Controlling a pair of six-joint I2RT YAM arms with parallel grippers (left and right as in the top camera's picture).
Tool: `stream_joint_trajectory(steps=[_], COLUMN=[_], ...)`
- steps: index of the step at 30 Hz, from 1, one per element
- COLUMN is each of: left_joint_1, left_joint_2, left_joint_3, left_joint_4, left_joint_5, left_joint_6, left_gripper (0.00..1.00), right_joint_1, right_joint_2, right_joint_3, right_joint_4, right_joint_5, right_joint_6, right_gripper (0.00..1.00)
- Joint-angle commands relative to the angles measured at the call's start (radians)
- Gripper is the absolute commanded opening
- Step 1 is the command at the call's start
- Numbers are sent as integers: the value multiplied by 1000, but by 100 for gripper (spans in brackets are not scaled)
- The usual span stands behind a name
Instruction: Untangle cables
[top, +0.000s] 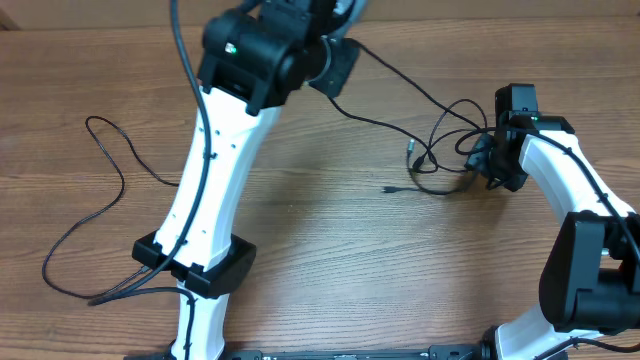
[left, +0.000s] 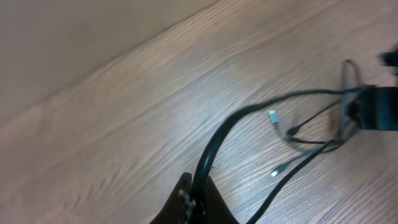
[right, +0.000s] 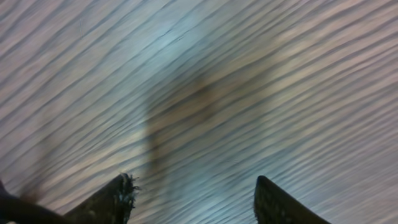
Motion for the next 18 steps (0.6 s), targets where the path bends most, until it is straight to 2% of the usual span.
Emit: stream_joint_trajectory(steps=[1,7,13,18], left_joint_1=[66,180,264,325], left_joint_2=[-9,-14,-27,-41], left_joint_3=[0,1,1,2], left_joint_4=[-27,-96,-103,-103], left_joint_5=[-98,-95,18,33], left_joint_6=[-133,-239,-241,-314], left_gripper=[4,4,4,4], right_joint_1=[-37,-124,-221,-288], right_joint_2=[-14,-2,2,2], right_joint_3=[-11,-11,-11,-11], right_joint_4=[0,15,19,31], right_joint_5=[150,158,70,14], right_joint_6=[53,54,76,79], right_gripper=[62,70,80,83])
